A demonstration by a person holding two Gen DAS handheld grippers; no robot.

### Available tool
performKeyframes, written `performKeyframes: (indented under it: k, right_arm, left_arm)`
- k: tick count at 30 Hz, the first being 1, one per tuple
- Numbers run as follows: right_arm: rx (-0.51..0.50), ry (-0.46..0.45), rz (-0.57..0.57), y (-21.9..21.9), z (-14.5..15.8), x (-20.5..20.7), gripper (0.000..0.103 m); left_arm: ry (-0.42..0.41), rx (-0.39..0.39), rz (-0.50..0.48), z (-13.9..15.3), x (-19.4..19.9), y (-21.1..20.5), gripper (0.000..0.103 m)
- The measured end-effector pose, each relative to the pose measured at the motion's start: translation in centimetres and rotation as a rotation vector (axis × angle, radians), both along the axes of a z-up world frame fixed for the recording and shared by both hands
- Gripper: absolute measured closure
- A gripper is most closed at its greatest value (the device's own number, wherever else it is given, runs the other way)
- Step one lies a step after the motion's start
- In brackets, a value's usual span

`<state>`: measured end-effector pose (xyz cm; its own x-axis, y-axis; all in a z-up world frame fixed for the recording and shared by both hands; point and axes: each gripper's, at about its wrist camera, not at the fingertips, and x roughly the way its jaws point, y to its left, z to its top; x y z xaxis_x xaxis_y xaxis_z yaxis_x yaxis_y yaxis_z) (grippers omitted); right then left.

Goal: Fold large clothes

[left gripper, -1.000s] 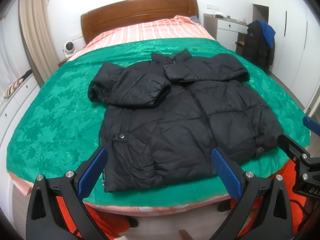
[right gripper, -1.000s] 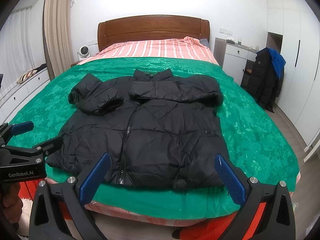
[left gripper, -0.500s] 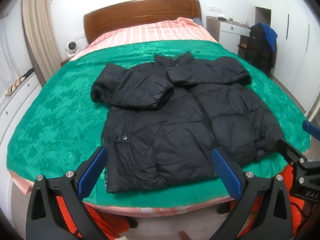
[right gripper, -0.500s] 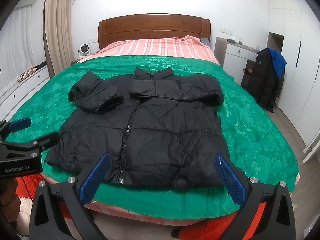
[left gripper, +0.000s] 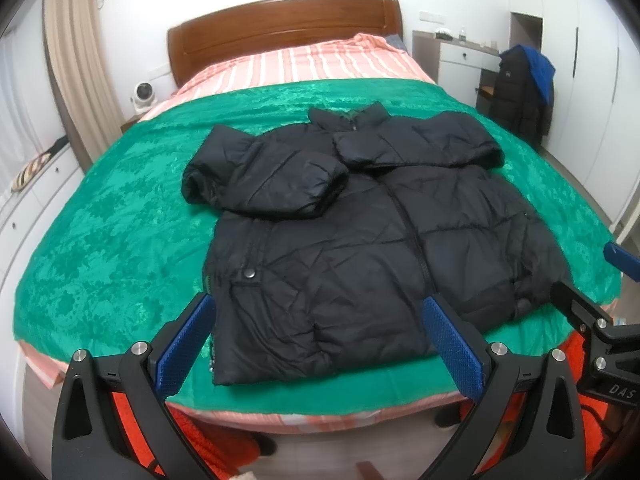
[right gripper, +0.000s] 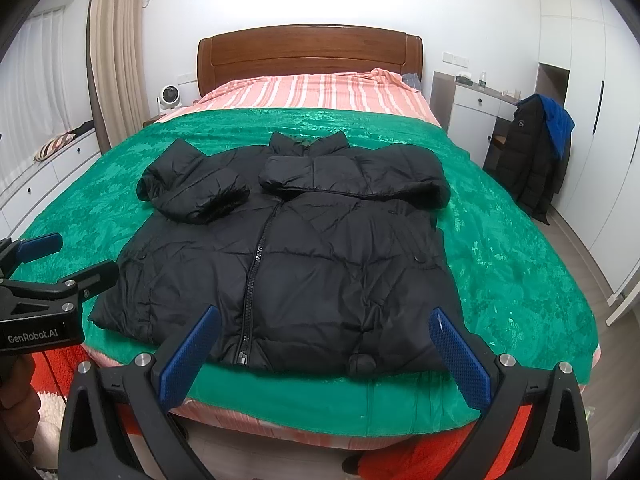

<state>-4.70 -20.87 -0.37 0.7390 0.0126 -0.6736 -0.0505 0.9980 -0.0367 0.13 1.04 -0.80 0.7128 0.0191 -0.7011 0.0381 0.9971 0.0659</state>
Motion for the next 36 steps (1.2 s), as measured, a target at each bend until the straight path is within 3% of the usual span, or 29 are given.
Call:
performKeyframes:
  k: [36]
  right_arm:
    - [0.0, 0.018, 0.0, 0.24, -0.56, 0.01, 0.0]
  left_arm:
    - [0.011, 0.022, -0.01, -0.54, 0.17, 0.3, 0.0]
